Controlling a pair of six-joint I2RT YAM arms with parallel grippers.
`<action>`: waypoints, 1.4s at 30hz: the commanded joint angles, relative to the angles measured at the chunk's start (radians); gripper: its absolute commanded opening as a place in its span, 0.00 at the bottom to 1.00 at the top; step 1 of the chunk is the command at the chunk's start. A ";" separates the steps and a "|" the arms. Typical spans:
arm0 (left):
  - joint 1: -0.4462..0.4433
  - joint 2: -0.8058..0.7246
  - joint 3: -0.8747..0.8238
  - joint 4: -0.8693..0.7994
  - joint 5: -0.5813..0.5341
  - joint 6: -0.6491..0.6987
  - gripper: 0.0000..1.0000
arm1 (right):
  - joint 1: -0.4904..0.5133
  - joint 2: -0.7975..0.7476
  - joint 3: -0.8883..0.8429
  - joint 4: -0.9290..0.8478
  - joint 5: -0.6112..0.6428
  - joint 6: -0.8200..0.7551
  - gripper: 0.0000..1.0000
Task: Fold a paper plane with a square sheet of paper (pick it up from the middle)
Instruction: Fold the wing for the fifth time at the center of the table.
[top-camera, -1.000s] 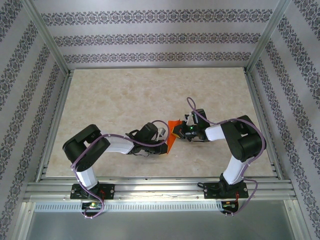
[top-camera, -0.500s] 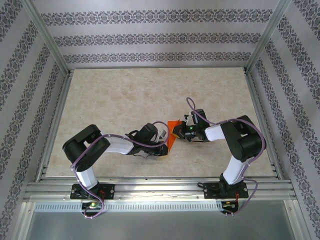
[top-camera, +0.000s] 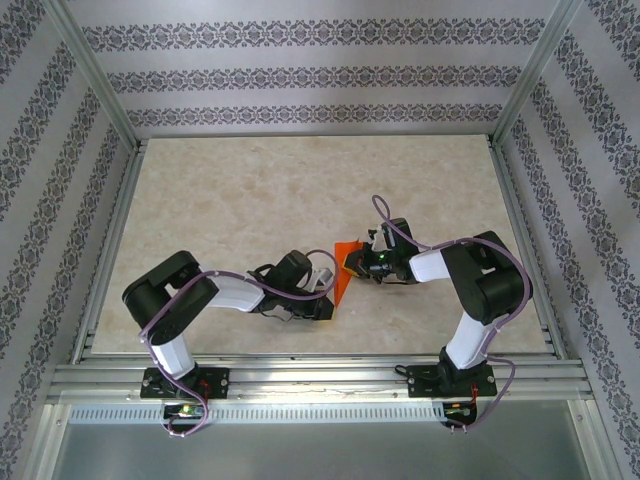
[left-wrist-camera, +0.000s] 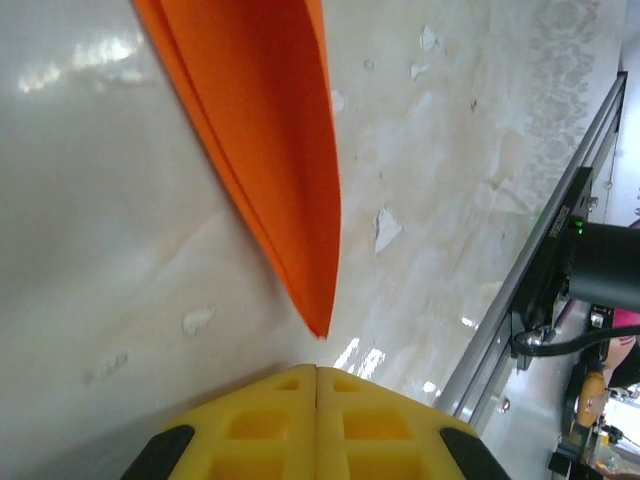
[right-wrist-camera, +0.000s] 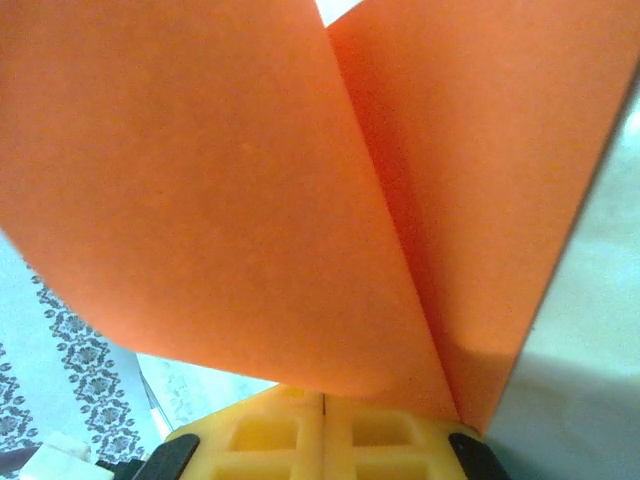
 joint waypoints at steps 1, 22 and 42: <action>-0.001 -0.068 -0.026 0.002 0.018 0.026 0.09 | 0.006 0.029 -0.030 -0.105 0.092 -0.002 0.00; 0.003 0.071 0.272 -0.101 -0.111 -0.008 0.01 | 0.014 0.027 -0.017 -0.102 0.084 0.011 0.00; 0.004 0.125 0.221 -0.136 -0.163 0.043 0.03 | 0.012 0.023 -0.024 -0.110 0.089 0.008 0.00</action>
